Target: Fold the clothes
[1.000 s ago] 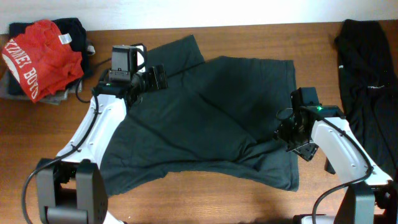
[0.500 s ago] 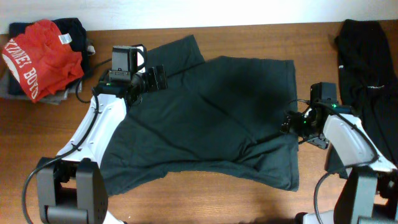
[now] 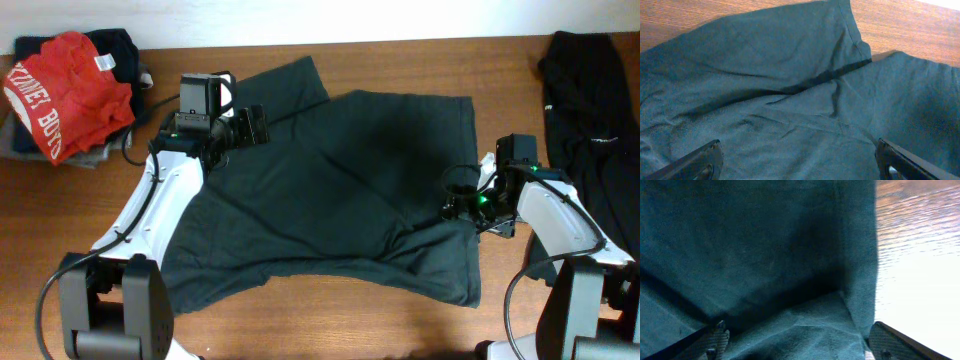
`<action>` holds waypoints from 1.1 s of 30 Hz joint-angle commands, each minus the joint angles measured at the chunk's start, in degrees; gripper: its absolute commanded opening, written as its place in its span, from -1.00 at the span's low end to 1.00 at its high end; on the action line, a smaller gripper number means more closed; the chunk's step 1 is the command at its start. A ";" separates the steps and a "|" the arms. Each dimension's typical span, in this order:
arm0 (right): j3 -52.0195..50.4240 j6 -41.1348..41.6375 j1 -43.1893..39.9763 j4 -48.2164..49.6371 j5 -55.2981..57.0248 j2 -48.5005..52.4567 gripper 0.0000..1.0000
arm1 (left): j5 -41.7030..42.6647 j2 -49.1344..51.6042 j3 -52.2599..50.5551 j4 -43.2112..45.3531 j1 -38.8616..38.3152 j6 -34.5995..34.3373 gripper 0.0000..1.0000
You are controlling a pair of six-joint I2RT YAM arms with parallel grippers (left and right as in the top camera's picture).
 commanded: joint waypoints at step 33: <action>0.52 -5.03 -0.09 -3.78 -4.79 3.28 0.86 | 0.15 0.15 0.13 0.11 0.00 0.94 0.93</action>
